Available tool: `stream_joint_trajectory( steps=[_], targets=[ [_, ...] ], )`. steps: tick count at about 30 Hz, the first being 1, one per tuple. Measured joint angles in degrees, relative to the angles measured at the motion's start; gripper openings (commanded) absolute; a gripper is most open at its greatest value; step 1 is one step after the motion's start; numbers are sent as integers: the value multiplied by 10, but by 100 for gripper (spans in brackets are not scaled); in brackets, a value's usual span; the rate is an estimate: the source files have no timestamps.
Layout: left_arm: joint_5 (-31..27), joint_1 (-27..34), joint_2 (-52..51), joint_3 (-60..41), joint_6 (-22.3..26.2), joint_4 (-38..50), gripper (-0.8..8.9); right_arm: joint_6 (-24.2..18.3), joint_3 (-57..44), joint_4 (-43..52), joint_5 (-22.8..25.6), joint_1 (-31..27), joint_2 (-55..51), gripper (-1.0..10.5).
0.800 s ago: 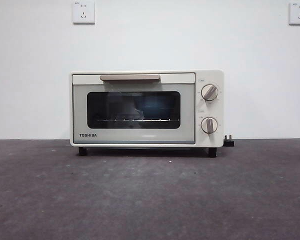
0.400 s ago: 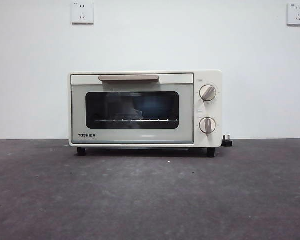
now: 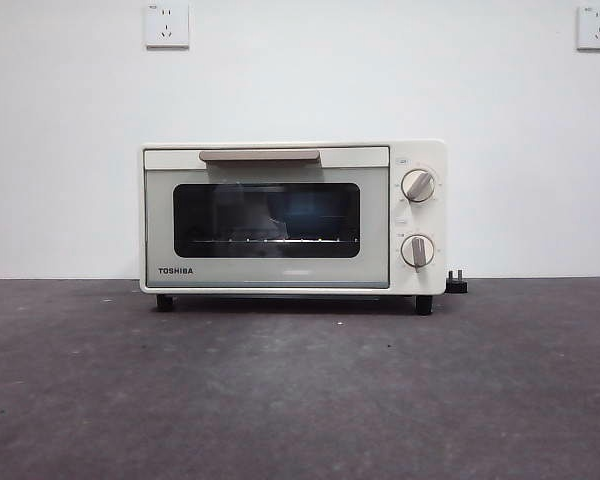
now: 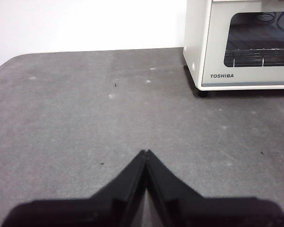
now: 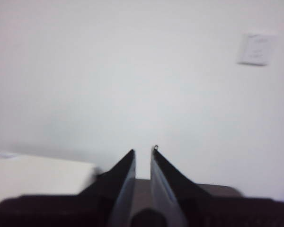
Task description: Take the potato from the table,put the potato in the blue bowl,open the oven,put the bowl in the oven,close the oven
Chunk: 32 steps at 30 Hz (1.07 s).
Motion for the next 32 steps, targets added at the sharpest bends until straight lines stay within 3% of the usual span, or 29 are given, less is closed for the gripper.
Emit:
stream_joint_trajectory(
  steps=[8,13,20,27,32],
  targets=[
    [0,0,0,0,0,0,-4,-8,-396,268,-5,-45,-199,61],
    [0,0,0,0,0,0,-4,13,-611,353,-24,-46,-341,61],
    [0,0,0,0,0,0,-4,68,-757,317,-24,-46,-481,61],
    [0,0,2,0,0,0,-4,85,-768,146,-24,-55,-546,61],
    [0,0,5,0,0,0,-4,87,-768,91,-24,-57,-546,61]
  ],
)
